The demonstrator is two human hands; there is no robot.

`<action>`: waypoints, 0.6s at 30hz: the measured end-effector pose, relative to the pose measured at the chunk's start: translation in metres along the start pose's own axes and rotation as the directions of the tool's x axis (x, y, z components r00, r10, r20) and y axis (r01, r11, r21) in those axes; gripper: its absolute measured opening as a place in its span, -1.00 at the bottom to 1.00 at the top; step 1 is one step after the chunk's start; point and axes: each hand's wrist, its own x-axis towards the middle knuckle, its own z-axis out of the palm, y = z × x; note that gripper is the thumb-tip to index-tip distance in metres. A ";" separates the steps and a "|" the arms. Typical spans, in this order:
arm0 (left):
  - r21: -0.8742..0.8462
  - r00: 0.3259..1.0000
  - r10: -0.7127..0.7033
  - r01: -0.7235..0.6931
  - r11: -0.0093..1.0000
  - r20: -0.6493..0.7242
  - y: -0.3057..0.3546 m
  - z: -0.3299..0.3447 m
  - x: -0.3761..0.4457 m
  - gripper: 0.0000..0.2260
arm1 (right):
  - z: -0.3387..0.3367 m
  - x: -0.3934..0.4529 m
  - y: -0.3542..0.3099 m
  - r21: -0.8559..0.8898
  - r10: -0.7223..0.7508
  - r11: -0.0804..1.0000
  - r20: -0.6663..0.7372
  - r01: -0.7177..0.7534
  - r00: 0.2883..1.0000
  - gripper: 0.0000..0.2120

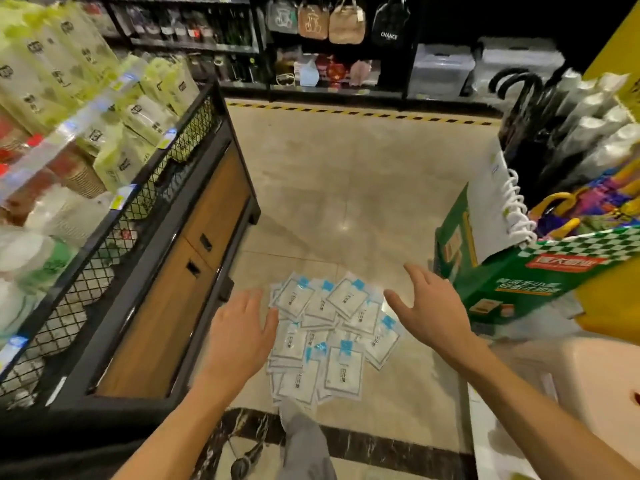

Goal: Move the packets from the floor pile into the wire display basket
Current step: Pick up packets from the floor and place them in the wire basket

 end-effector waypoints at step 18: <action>0.034 0.971 -0.032 0.025 0.999 0.239 -0.075 0.194 0.245 -0.35 | 0.239 0.202 0.020 0.009 0.255 0.965 0.212 -0.263 0.943 -0.25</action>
